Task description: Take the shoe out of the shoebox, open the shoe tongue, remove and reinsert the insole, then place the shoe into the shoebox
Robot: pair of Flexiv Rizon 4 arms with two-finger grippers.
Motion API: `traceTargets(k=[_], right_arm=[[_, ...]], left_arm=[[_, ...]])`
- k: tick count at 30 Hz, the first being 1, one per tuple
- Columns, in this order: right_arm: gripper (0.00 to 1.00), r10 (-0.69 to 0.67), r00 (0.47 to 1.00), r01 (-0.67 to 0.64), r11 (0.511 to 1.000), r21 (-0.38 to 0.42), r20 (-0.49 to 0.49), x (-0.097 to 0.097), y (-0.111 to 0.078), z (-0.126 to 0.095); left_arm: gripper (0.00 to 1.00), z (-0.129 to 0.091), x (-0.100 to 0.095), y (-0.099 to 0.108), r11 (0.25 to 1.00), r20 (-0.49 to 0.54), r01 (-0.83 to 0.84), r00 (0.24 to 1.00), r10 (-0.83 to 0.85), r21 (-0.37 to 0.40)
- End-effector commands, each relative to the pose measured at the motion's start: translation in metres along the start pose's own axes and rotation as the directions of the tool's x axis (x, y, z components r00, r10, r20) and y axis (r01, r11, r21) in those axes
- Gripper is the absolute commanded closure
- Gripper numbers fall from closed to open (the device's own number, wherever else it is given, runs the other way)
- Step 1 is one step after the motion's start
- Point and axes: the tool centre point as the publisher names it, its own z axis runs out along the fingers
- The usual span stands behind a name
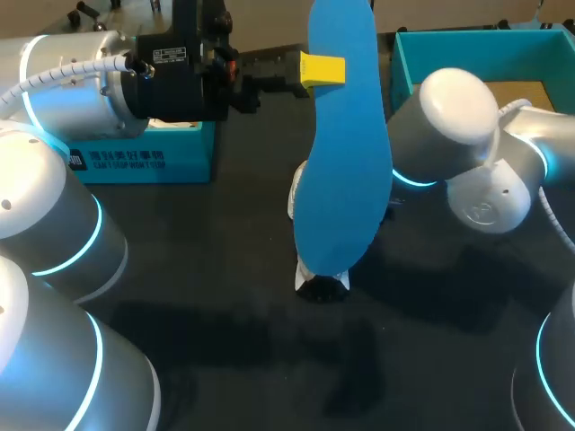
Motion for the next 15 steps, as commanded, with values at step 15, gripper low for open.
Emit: traceTargets(k=[15], right_arm=[[0.0,-0.006,0.975,-0.021,0.992,-0.122,-0.223,-0.018,-0.007,-0.057]], left_arm=[[1.0,0.002,-0.001,0.0,1.0,-0.001,-0.001,1.0,0.001,0.001]])
